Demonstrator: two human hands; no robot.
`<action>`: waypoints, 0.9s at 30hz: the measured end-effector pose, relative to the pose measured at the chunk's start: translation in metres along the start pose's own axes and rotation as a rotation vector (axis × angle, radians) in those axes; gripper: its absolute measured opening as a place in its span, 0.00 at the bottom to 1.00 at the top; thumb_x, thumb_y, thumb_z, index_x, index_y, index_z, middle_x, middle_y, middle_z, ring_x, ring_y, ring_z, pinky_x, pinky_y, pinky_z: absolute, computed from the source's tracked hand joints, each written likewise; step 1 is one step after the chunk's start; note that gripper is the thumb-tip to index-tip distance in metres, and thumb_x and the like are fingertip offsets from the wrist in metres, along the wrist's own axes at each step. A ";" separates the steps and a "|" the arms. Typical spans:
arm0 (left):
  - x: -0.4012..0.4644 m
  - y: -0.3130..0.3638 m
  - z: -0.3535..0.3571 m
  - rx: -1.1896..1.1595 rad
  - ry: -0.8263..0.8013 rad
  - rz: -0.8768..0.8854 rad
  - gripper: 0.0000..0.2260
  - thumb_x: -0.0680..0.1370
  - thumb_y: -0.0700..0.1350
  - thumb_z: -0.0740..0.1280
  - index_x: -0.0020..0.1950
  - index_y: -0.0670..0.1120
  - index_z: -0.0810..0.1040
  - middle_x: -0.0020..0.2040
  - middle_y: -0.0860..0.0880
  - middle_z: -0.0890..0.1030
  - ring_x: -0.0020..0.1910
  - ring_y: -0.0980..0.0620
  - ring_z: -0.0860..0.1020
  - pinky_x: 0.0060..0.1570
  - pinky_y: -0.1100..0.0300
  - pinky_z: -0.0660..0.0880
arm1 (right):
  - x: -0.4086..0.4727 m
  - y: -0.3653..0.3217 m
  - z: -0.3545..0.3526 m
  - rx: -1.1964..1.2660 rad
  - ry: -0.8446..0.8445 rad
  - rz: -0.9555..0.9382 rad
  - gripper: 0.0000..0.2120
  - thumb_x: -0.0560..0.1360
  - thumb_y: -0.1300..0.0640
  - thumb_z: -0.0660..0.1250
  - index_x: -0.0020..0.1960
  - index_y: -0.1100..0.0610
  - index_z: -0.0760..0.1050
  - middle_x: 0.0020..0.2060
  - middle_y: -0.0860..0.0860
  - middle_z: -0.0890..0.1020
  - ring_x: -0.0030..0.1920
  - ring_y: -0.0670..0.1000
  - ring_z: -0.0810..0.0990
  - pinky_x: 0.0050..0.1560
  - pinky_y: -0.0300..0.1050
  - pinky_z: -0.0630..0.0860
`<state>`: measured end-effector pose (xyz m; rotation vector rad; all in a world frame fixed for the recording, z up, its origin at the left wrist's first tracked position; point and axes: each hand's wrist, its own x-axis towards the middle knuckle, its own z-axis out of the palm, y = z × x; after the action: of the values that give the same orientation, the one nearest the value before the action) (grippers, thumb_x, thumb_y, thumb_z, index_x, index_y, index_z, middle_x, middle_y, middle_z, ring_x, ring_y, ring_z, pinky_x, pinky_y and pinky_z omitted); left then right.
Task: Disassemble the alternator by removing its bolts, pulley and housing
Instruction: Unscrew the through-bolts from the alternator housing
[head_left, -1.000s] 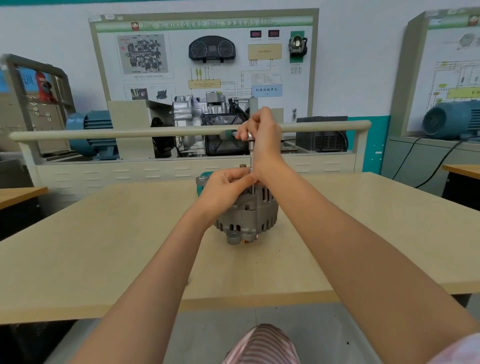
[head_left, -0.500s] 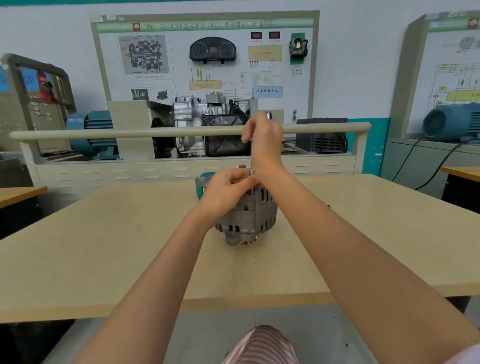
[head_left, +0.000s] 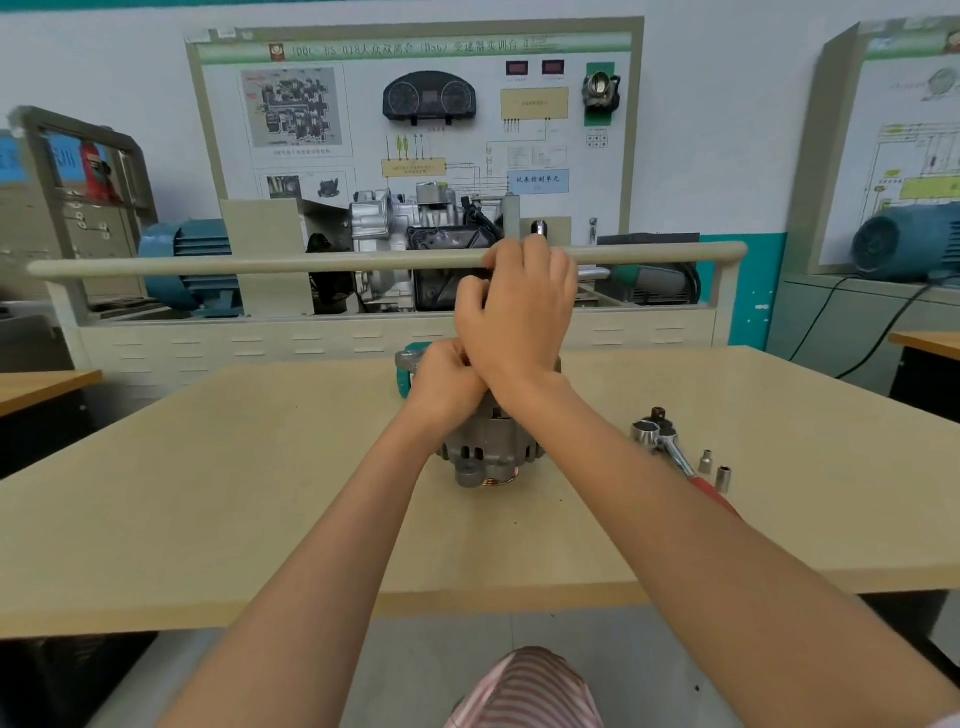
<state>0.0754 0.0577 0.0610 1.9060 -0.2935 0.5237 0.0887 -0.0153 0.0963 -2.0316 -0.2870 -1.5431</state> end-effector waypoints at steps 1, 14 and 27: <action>-0.001 0.001 0.000 -0.006 -0.004 0.015 0.20 0.75 0.30 0.60 0.25 0.48 0.69 0.17 0.57 0.70 0.18 0.64 0.68 0.20 0.73 0.61 | 0.002 -0.001 0.000 0.096 0.010 0.026 0.09 0.71 0.57 0.59 0.45 0.60 0.75 0.42 0.53 0.75 0.47 0.54 0.70 0.57 0.47 0.64; -0.003 0.003 -0.004 -0.138 -0.164 0.053 0.08 0.79 0.44 0.65 0.46 0.54 0.82 0.40 0.57 0.85 0.43 0.60 0.83 0.44 0.67 0.77 | 0.038 0.000 -0.003 1.324 -0.260 0.694 0.24 0.78 0.60 0.52 0.22 0.58 0.64 0.18 0.48 0.68 0.24 0.46 0.70 0.37 0.38 0.73; -0.002 0.002 -0.004 -0.047 -0.073 0.006 0.16 0.76 0.34 0.62 0.31 0.49 0.74 0.22 0.59 0.76 0.24 0.65 0.74 0.24 0.74 0.66 | 0.011 -0.006 0.003 0.342 -0.049 0.058 0.15 0.72 0.54 0.56 0.27 0.55 0.63 0.27 0.46 0.68 0.36 0.51 0.68 0.45 0.45 0.64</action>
<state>0.0717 0.0603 0.0623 1.8817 -0.3567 0.4479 0.0912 -0.0105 0.1077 -1.7934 -0.4726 -1.3093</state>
